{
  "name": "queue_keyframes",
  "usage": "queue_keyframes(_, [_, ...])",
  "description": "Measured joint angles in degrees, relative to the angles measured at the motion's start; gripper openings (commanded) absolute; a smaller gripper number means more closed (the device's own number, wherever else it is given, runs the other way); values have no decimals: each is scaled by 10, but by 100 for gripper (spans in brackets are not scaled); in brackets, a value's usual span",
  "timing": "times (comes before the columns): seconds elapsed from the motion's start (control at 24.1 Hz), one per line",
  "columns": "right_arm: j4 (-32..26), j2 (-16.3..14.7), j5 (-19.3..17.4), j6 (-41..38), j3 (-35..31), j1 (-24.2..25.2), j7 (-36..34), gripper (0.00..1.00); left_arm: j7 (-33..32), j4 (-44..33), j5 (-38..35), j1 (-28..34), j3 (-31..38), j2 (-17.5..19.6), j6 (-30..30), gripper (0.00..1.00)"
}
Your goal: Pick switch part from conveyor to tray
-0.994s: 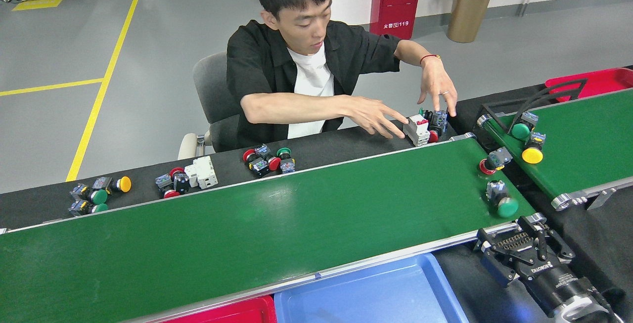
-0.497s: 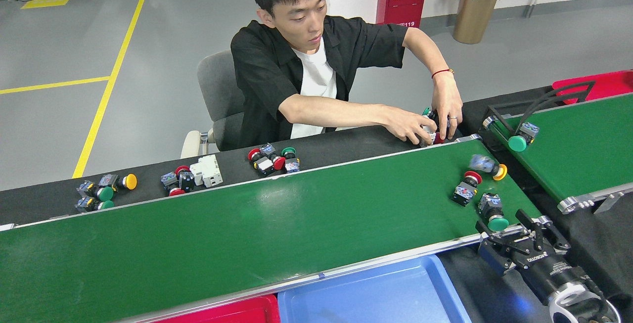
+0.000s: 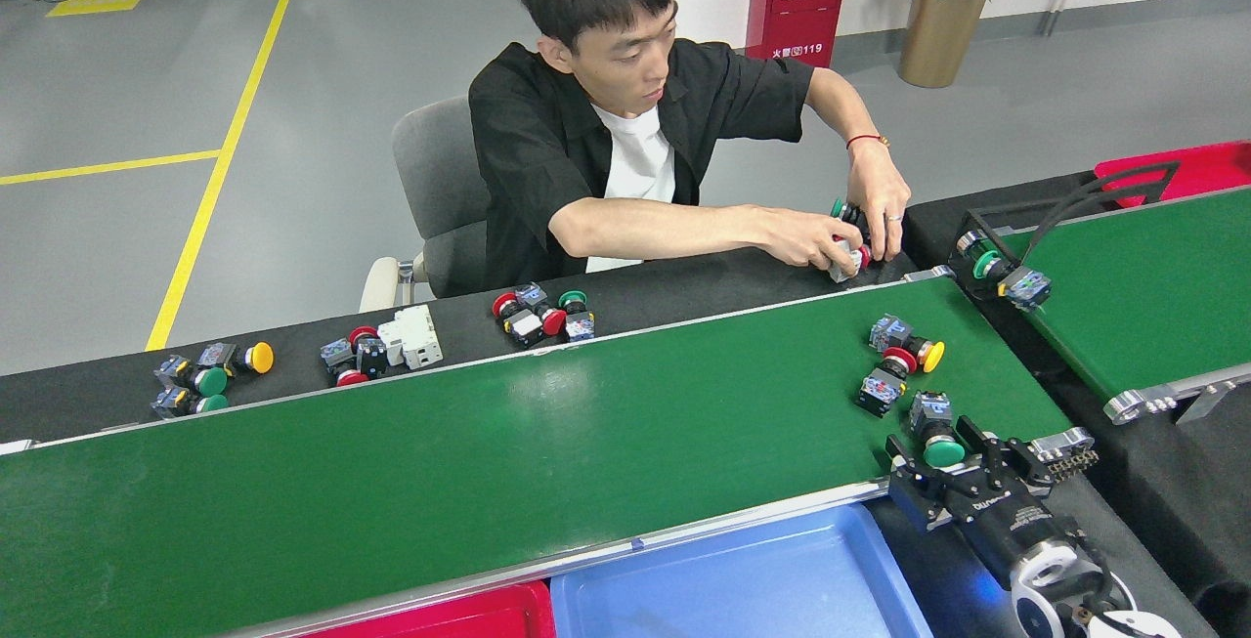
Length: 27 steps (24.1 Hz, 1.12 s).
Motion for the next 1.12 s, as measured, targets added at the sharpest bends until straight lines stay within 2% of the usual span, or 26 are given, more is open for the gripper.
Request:
queue_keyframes(0.12, [8,-11,1,1,15,-5,1,25,0,0,0,1,0,0,0,100])
queue_keyframes(0.17, [8,-18,1,1,24,-5,1,16,0,0,0,3,0,0,0,100])
queue_keyframes(0.29, [6,-24,-2,1,37,-5,1,2,0,0,0,4,0,0,0,100])
queue_keyframes(0.46, [-35,-24,-3,-58,38,4,1,1,0,0,0,4,0,0,0,100])
queue_keyframes(0.66, [-134,-23,-1,-143,42,51,2,1,0,0,0,4,-7,0,0,100])
queue_keyframes(0.79, [-177,-14,9,-182,93,56,2,1,-11,0,0,3,-11,0,0,100])
queue_keyframes(0.95, [-180,6,57,-193,199,21,11,1,-22,0,0,-4,-14,0,0,100])
queue_keyframes(1.12, [-178,74,143,-195,281,-2,21,1,-25,0,0,-4,-14,0,0,100])
